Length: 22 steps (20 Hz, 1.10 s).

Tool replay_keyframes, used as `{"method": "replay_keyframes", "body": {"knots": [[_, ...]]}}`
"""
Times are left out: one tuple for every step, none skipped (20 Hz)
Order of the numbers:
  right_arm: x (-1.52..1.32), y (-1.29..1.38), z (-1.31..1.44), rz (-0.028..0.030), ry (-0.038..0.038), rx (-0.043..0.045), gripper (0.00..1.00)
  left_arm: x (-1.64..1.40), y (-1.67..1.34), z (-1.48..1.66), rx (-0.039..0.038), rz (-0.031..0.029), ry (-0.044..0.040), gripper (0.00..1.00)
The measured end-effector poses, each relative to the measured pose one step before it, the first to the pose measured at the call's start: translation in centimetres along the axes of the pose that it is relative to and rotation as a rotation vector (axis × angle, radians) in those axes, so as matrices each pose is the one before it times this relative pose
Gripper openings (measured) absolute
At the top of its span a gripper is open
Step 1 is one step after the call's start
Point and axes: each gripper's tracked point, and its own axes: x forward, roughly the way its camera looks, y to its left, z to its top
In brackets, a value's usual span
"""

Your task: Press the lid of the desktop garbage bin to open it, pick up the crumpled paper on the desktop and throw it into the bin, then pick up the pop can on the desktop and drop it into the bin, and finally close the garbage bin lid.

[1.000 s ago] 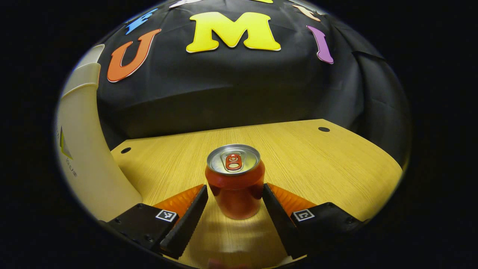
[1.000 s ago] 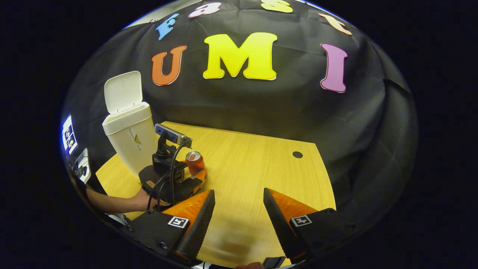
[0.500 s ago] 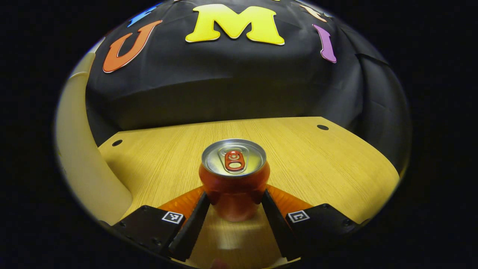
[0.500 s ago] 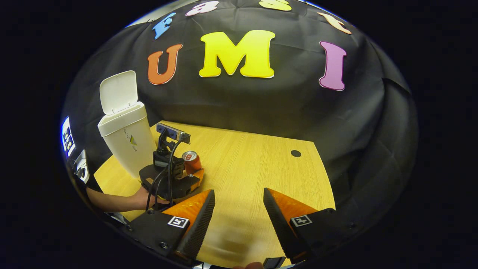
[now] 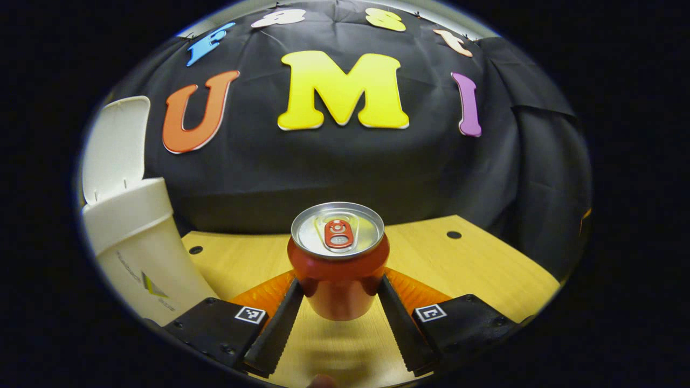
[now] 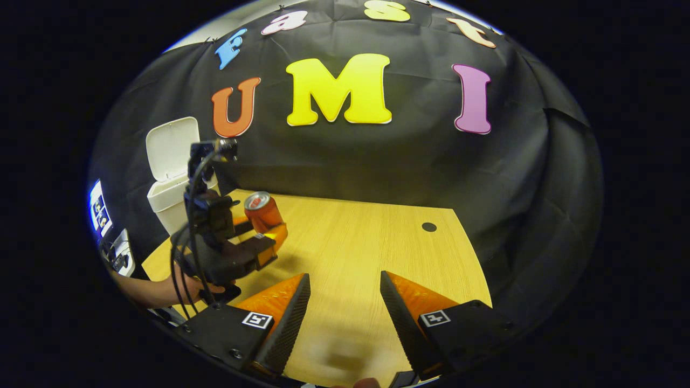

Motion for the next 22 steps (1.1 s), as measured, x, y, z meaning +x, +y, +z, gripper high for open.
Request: {"method": "replay_keyframes", "body": {"knots": [[-0.251, 0.28, 0.229, 0.00609, -0.01071, 0.00537, 0.82, -0.697, 1.01, 1.549, -0.00909, 0.03048, -0.01544, 0.85], [-0.163, 0.329, 0.341, 0.00817, -0.01123, 0.00643, 0.84, -0.598, 1.183, 1.648, -0.00744, 0.03082, -0.02033, 0.85], [-0.214, 0.412, 0.309, 0.01188, -0.0121, 0.00384, 0.84, -0.532, 1.338, 1.677, -0.00534, 0.03294, -0.02097, 0.85], [-0.213, 0.437, 0.38, 0.01014, -0.01164, -0.00345, 0.84, -0.653, 1.5, 1.743, -0.00573, 0.03578, -0.02034, 0.85], [-0.121, 0.479, 0.359, 0.00932, -0.0121, -0.00551, 0.82, -0.287, 1.74, 1.521, -0.00479, 0.03878, -0.01875, 0.85], [-0.02, 0.377, 0.361, 0.0093, -0.00922, -0.0038, 0.84, -0.087, 1.947, 1.5, 0.00962, 0.04736, -0.02512, 0.85], [0.118, 0.312, 0.234, 0.00896, -0.00709, -0.00049, 0.84, -0.067, 2.195, 1.423, 0.02143, 0.04841, -0.0227, 0.85], [0.093, 0.293, 0.329, 0.00932, -0.00614, 0.00052, 0.84, 0.088, 2.171, 0.87, 0.01785, 0.05017, -0.01376, 0.84], [0.112, 0.324, 0.273, 0.00727, -0.00515, -0.00169, 0.84, 0.277, 2.143, 0.565, 0.00868, 0.04506, -0.00129, 0.84], [0.144, 0.339, 0.441, 0.00718, -0.00651, -0.00213, 0.84, 0.29, 1.917, 0.168, -0.00389, 0.04046, 0.0031, 0.84], [0.216, 0.245, 0.255, 0.00631, -0.00505, -0.00176, 0.84, 0.267, 1.803, -0.037, -0.00986, 0.03723, 0.008, 0.85], [0.225, 0.264, 0.228, 0.00716, -0.0024, -0.00071, 0.84, 0.315, 1.661, -0.095, -0.00996, 0.03708, 0.01061, 0.84], [0.215, 0.349, 0.2, 0.0063, -0.00085, 0.00016, 0.84, 0.46, 1.659, -0.215, -0.00652, 0.0391, 0.01826, 0.84], [0.198, 0.353, 0.224, 0.00787, 0.00048, 0.00057, 0.84, 0.415, 1.237, -0.504, -0.00907, 0.03016, 0.0188, 0.85], [0.22, 0.488, 0.088, 0.00853, 0.00122, 0.00139, 0.84, 0.68, 1.255, 0.016, -0.00634, 0.02791, 0.02008, 0.85], [0.14, 0.401, 0.234, 0.0079, 0.00008, 0.00128, 0.84, 0.218, 0.982, -0.62, -0.00609, 0.02778, 0.02319, 0.85], [0.229, 0.405, 0.123, 0.00792, -0.00029, -0.00143, 0.82, -0.123, 0.714, -1.482, -0.00532, 0.02469, 0.01993, 0.85], [0.106, 0.475, 0.224, 0.00737, -0.00128, -0.00721, 0.84, 0.117, 0.636, -0.598, -0.00661, 0.01917, 0.01867, 0.85], [0.096, 0.406, 0.123, 0.0066, -0.00047, -0.0106, 0.84, 0.181, 0.574, -0.693, -0.00677, 0.01172, 0.02032, 0.85], [0.086, 0.275, 0.107, 0.00563, 0.00017, -0.01037, 0.83, 0.144, 0.379, -0.399, -0.00223, 0.01081, 0.01508, 0.85], [0.11, 0.259, 0.065, 0.00607, -0.00022, -0.00701, 0.83, 0.122, 0.42, -0.448, -0.00114, 0.01587, 0.01355, 0.86], [0.07, 0.183, 0.124, 0.00468, 0.00012, -0.00439, 0.83, -0.082, 0.209, -0.288, -0.00078, 0.01311, 0.01275, 0.86]]}}
